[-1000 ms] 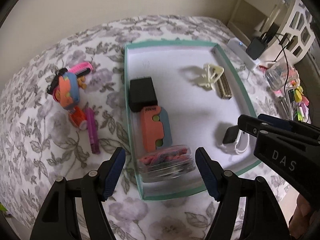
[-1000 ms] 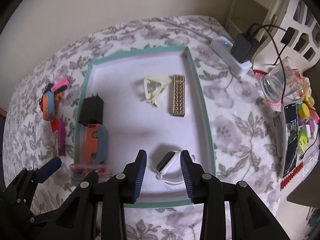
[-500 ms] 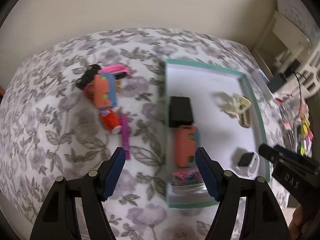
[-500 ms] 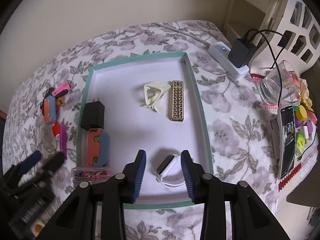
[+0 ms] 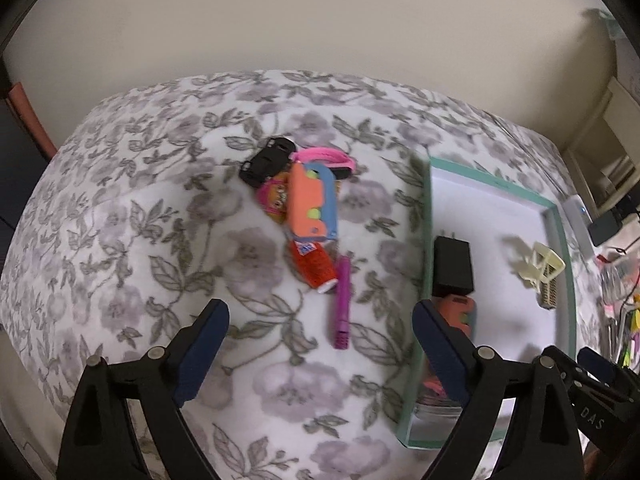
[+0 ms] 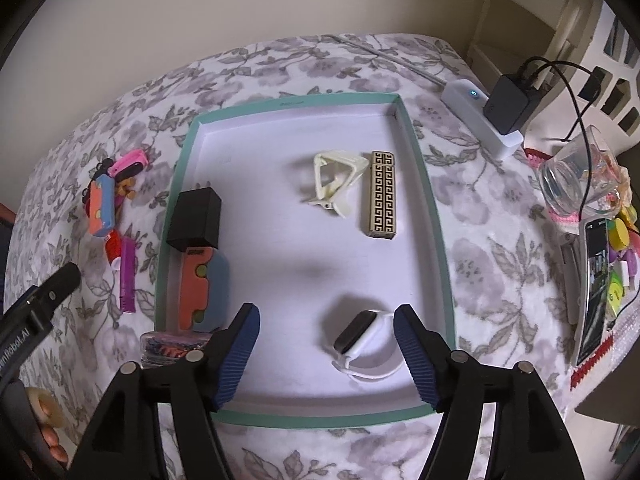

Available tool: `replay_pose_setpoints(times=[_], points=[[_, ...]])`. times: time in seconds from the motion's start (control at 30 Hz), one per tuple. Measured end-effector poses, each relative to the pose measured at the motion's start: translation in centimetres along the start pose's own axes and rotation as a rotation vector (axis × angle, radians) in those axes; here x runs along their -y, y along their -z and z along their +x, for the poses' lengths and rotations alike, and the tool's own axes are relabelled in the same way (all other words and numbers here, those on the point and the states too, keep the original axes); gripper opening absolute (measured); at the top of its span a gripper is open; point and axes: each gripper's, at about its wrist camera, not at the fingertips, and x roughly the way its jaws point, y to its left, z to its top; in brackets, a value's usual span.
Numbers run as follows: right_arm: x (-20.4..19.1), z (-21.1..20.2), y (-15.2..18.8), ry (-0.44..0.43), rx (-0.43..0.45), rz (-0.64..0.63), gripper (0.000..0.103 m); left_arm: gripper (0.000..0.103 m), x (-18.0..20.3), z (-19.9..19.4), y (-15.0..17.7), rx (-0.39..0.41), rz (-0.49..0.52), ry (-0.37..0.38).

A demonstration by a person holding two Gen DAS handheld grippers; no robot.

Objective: Organize rigid objects
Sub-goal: 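Move both grippers back toward the red glue stick and purple tube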

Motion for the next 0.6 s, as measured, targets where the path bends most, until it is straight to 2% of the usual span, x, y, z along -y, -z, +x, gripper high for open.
replay_pose_setpoints(times=[0.1, 0.2, 0.37, 0.6], points=[[-0.2, 0.1, -0.1, -0.015, 0.008, -0.003, 0.083, 0.097, -0.5, 0.1, -0.2, 0.001, -0.014, 0.001], [-0.5, 0.1, -0.2, -0.030, 0.022, -0.006, 0.085, 0.097, -0.9, 0.0, -0.3, 0.006, -0.021, 0.002], [-0.9, -0.2, -0.6, -0.057, 0.063, -0.010, 0.093, 0.097, -1.8, -0.7, -1.0, 0.045, -0.039, -0.012], [-2.0, -1.2, -1.8, -0.100, 0.146, -0.014, 0.094, 0.097, -4.5, -1.6, -2.4, 0.090, -0.135, 0.014]])
